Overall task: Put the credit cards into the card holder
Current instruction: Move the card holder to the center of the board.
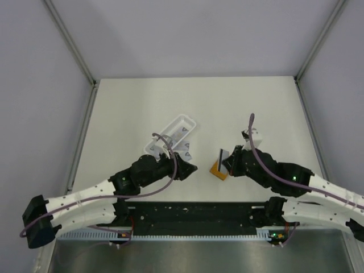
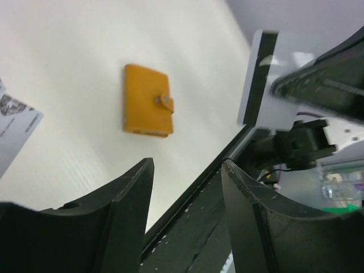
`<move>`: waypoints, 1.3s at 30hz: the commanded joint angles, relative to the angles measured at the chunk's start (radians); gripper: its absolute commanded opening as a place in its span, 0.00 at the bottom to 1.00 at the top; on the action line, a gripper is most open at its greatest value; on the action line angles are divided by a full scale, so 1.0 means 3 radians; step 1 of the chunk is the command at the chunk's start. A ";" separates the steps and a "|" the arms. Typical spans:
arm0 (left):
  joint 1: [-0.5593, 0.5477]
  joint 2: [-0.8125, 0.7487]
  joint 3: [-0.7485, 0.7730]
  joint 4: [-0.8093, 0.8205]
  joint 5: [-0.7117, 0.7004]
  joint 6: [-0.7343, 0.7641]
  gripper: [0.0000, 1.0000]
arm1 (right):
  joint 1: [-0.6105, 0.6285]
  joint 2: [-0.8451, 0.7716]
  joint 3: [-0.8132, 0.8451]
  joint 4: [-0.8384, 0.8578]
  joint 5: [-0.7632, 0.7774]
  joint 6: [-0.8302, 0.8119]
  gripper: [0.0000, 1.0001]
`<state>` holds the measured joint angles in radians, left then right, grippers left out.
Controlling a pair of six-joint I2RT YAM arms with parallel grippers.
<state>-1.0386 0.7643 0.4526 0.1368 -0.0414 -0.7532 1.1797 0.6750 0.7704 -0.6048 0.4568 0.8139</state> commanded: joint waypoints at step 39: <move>0.0312 0.3496 0.1580 0.0004 0.0302 0.0302 0.00 | -0.2327 0.1800 -0.0231 0.0011 -0.1599 -0.0540 0.00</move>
<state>-0.9195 1.7985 0.9337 0.0971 0.0166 -0.6392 0.4896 1.2121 0.6868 -0.6647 0.0208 0.6796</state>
